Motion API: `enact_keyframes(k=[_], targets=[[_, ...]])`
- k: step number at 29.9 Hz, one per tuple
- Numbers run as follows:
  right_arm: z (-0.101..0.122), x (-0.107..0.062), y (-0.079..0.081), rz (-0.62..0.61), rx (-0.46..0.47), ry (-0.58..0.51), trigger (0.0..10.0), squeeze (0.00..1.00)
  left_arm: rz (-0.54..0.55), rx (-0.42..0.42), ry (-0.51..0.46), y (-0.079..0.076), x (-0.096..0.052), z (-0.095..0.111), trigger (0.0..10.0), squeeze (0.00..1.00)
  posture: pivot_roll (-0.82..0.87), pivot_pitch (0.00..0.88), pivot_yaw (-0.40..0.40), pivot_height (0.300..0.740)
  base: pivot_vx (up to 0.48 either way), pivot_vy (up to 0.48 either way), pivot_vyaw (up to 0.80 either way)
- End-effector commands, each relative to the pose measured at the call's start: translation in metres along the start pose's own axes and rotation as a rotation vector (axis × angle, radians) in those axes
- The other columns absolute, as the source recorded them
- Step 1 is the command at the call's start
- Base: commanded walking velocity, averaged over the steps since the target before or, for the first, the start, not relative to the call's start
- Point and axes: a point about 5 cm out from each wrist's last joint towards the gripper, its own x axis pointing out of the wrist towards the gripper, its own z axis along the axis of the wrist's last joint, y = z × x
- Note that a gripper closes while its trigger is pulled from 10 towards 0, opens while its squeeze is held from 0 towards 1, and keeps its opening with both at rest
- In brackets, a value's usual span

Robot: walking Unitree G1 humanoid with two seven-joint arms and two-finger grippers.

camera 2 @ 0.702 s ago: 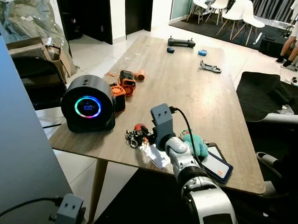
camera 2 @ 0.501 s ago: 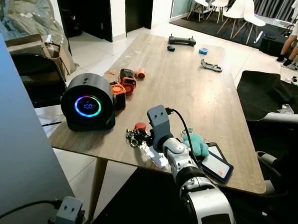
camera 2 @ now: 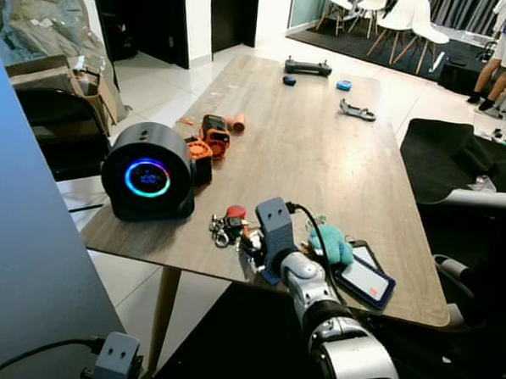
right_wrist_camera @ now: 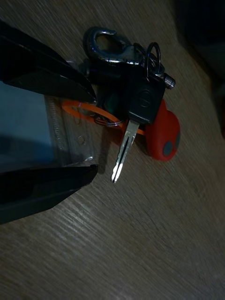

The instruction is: Hang keys on a hook

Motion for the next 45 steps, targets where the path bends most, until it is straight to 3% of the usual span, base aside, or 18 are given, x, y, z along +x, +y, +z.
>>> enact_keyframes(k=[1, 13, 27, 45], targets=[[-0.004, -0.002, 0.0, -0.001, -0.003, -0.003, 10.0, 0.0, -0.006, -0.013, 0.016, -0.005, -0.001, -0.004, 10.0, 0.0, 0.08, 0.105, -0.074, 0.74, 0.0, 0.0, 0.0], [0.001, -0.001, -0.001, -0.006, -0.011, -0.016, 10.0, 0.0, -0.002, -0.012, 0.016, -0.004, -0.001, -0.003, 10.0, 0.0, 0.09, 0.094, -0.075, 0.74, 0.0, 0.0, 0.0], [-0.016, -0.01, 0.001, -0.012, 0.017, -0.036, 10.0, 0.0, -0.003, -0.01, 0.012, -0.003, -0.001, -0.003, 10.0, 0.0, 0.09, 0.08, -0.07, 0.74, 0.0, 0.0, 0.0], [-0.014, -0.01, 0.004, -0.002, 0.03, -0.071, 10.0, 0.0, 0.005, -0.012, 0.007, -0.002, 0.0, -0.001, 10.0, 0.0, 0.09, 0.084, -0.075, 0.74, 0.0, 0.0, 0.0]])
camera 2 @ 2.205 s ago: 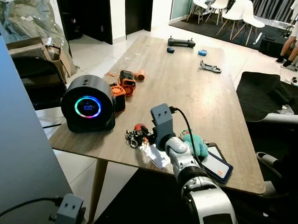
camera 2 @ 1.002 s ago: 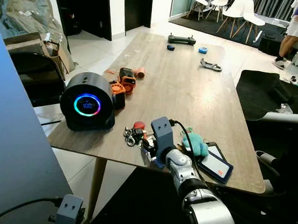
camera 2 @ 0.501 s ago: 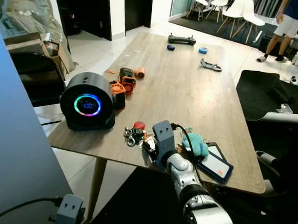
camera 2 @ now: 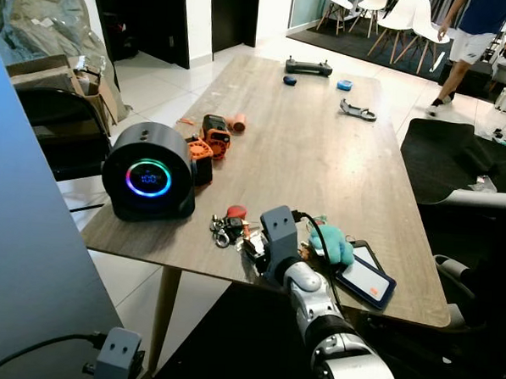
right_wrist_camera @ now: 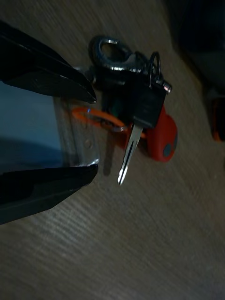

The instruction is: Hang keys on a hook

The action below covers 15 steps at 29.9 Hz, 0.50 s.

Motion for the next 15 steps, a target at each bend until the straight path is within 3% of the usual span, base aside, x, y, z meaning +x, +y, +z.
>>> enact_keyframes(k=[1, 15], targets=[[-0.004, -0.0024, 0.0006, 0.0, 0.011, -0.003, 10.0, 0.0, 0.005, -0.016, 0.016, -0.0029, -0.0033, -0.0054, 10.0, 0.0, 0.09, 0.084, -0.076, 0.74, 0.0, 0.0, 0.0], [-0.0067, -0.0033, 0.003, 0.012, 0.013, 0.0, 10.0, 0.0, 0.008, -0.018, 0.016, -0.0024, -0.0044, -0.0061, 10.0, 0.0, 0.09, 0.089, -0.076, 0.74, 0.0, 0.0, 0.0]])
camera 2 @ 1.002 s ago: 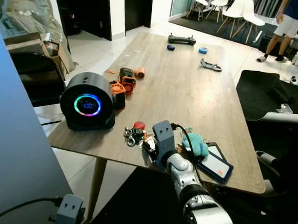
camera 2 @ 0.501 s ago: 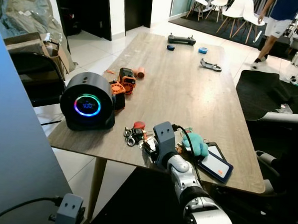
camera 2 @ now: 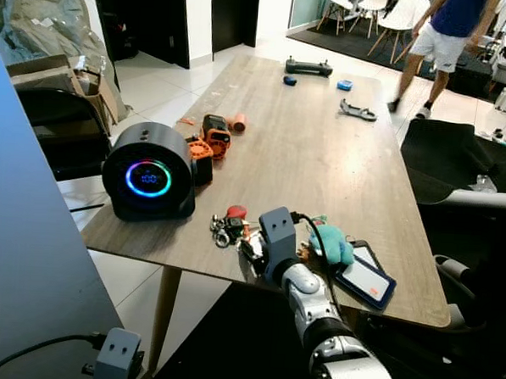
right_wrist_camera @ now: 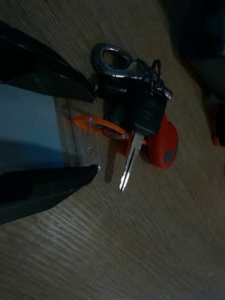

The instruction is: Hang keys on a hook

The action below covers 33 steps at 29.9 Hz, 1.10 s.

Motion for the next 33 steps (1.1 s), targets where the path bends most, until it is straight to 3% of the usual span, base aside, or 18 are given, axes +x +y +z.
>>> enact_keyframes(k=[1, 10, 11, 14, 16, 17, 18, 19, 20, 21, 22, 25, 26, 29, 31, 32, 33], targets=[[-0.0043, -0.0024, 0.0008, 0.003, 0.005, 0.002, 10.0, 0.0, 0.004, -0.017, 0.014, -0.0026, -0.0036, -0.0052, 10.0, 0.0, 0.09, 0.089, -0.076, 0.74, 0.0, 0.0, 0.0], [-0.0066, -0.0032, 0.0026, 0.01, 0.007, 0.004, 10.0, 0.0, 0.005, -0.017, 0.014, -0.0019, -0.0042, -0.0056, 10.0, 0.0, 0.09, 0.09, -0.076, 0.74, 0.0, 0.0, 0.0], [-0.0067, -0.0032, 0.0027, 0.01, 0.007, 0.004, 9.3, 0.0, 0.006, -0.017, 0.014, -0.0019, -0.0042, -0.0056, 10.0, 0.0, 0.09, 0.09, -0.077, 0.74, 0.0, 0.0, 0.0], [-0.0067, -0.0032, 0.0028, 0.011, 0.008, 0.004, 9.3, 0.0, 0.006, -0.018, 0.015, -0.002, -0.0043, -0.0057, 10.0, 0.0, 0.09, 0.09, -0.077, 0.74, 0.0, 0.0, 0.0], [-0.0066, -0.0031, 0.0029, 0.012, 0.008, 0.004, 8.7, 0.0, 0.006, -0.017, 0.015, -0.002, -0.0044, -0.0058, 10.0, 0.0, 0.09, 0.091, -0.077, 0.74, 0.0, 0.0, 0.0], [-0.0064, -0.003, 0.003, 0.013, 0.01, 0.004, 6.2, 0.0, 0.007, -0.018, 0.015, -0.0019, -0.0044, -0.0058, 10.0, 0.0, 0.1, 0.092, -0.077, 0.74, 0.0, 0.0, 0.0], [-0.0064, -0.0029, 0.0031, 0.014, 0.01, 0.003, 4.8, 0.0, 0.007, -0.018, 0.016, -0.0019, -0.0044, -0.0058, 10.0, 0.0, 0.1, 0.092, -0.077, 0.74, 0.0, 0.0, 0.0], [-0.0064, -0.0029, 0.0031, 0.014, 0.01, 0.003, 4.8, 0.0, 0.007, -0.018, 0.016, -0.0019, -0.0044, -0.0058, 10.0, 0.0, 0.1, 0.092, -0.077, 0.74, 0.0, 0.0, 0.0], [-0.0063, -0.0028, 0.0033, 0.016, 0.012, 0.003, 2.6, 0.0, 0.007, -0.018, 0.016, -0.0018, -0.0043, -0.0058, 10.0, 0.0, 0.1, 0.092, -0.077, 0.74, 0.0, 0.0, 0.0], [-0.0063, -0.0028, 0.0034, 0.016, 0.013, 0.003, 2.6, 0.0, 0.007, -0.018, 0.016, -0.0018, -0.0043, -0.0058, 10.0, 0.0, 0.1, 0.092, -0.077, 0.74, 0.0, 0.0, 0.0], [-0.0062, -0.0027, 0.0035, 0.017, 0.013, 0.003, 1.6, 0.0, 0.008, -0.018, 0.016, -0.0017, -0.0043, -0.0057, 10.0, 0.0, 0.1, 0.092, -0.077, 0.74, 0.0, 0.0, 0.0], [-0.0061, -0.0026, 0.0035, 0.017, 0.013, 0.003, 1.6, 0.0, 0.008, -0.018, 0.016, -0.0016, -0.0042, -0.0057, 10.0, 0.0, 0.1, 0.092, -0.077, 0.74, 0.0, 0.0, 0.0], [-0.0061, -0.0026, 0.0038, 0.018, 0.014, 0.002, 0.1, 0.0, 0.008, -0.018, 0.016, -0.0016, -0.0045, -0.0059, 10.0, 0.0, 0.1, 0.091, -0.077, 0.74, 0.0, 0.0, 0.0], [-0.006, -0.0024, 0.0043, 0.019, 0.013, 0.001, 1.0, 0.0, 0.008, -0.018, 0.016, -0.0014, -0.0045, -0.0059, 10.0, 0.0, 0.1, 0.091, -0.077, 0.74, 0.0, 0.0, 0.0], [-0.0059, -0.0024, 0.0043, 0.019, 0.012, 0.001, 1.0, 0.0, 0.008, -0.018, 0.015, -0.0014, -0.0045, -0.0058, 10.0, 0.0, 0.1, 0.091, -0.077, 0.74, 0.0, 0.0, 0.0], [-0.0059, -0.0024, 0.0043, 0.018, 0.011, 0.001, 2.7, 0.0, 0.009, -0.018, 0.015, -0.0013, -0.0045, -0.0057, 10.0, 0.0, 0.1, 0.09, -0.077, 0.74, 0.0, 0.0, 0.0], [-0.0059, -0.0024, 0.0043, 0.018, 0.011, 0.001, 2.7, 0.0, 0.009, -0.018, 0.015, -0.0013, -0.0045, -0.0057, 10.0, 0.0, 0.1, 0.09, -0.077, 0.74, 0.0, 0.0, 0.0]])
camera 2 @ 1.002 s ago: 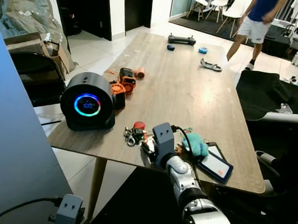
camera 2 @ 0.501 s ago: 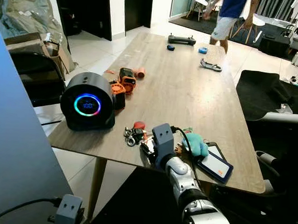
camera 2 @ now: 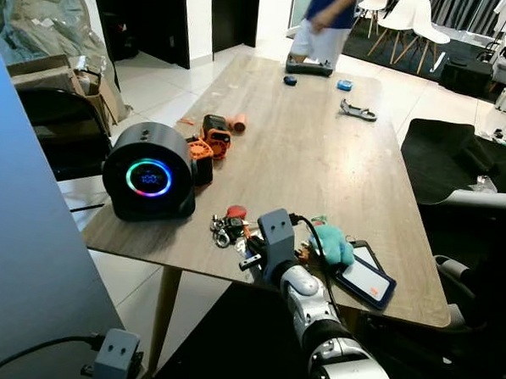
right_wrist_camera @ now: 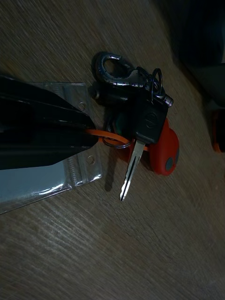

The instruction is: Hang keys on a hook

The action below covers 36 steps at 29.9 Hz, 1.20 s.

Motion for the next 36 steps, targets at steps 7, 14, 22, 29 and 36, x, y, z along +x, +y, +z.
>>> enact_keyframes(k=[7, 14, 22, 29, 36], targets=[[-0.003, -0.002, 0.001, -0.001, -0.009, -0.002, 10.0, 0.0, 0.003, -0.011, 0.016, -0.002, -0.003, -0.005, 10.0, 0.0, 0.1, 0.089, -0.077, 0.74, 0.0, 0.0, 0.0], [0.03, 0.002, -0.001, 0.03, -0.021, -0.164, 10.0, 0.0, 0.007, -0.011, 0.014, -0.001, -0.003, -0.005, 10.0, 0.0, 0.1, 0.09, -0.079, 0.74, 0.0, 0.0, 0.0], [0.066, -0.002, -0.007, 0.033, -0.062, -0.308, 10.0, 0.0, 0.002, -0.01, 0.018, -0.001, -0.004, -0.005, 10.0, 0.0, 0.09, 0.092, -0.073, 0.74, 0.0, 0.0, 0.0], [0.092, -0.007, -0.013, 0.021, -0.089, -0.393, 10.0, 0.0, -0.008, -0.009, 0.016, -0.003, -0.002, -0.004, 10.0, 0.0, 0.09, 0.085, -0.07, 0.74, 0.0, 0.0, 0.0], [0.107, -0.011, -0.022, -0.026, -0.079, -0.441, 10.0, 0.0, -0.006, -0.008, 0.018, -0.003, -0.001, -0.004, 10.0, 0.0, 0.09, 0.078, -0.071, 0.74, 0.0, 0.0, 0.0]])
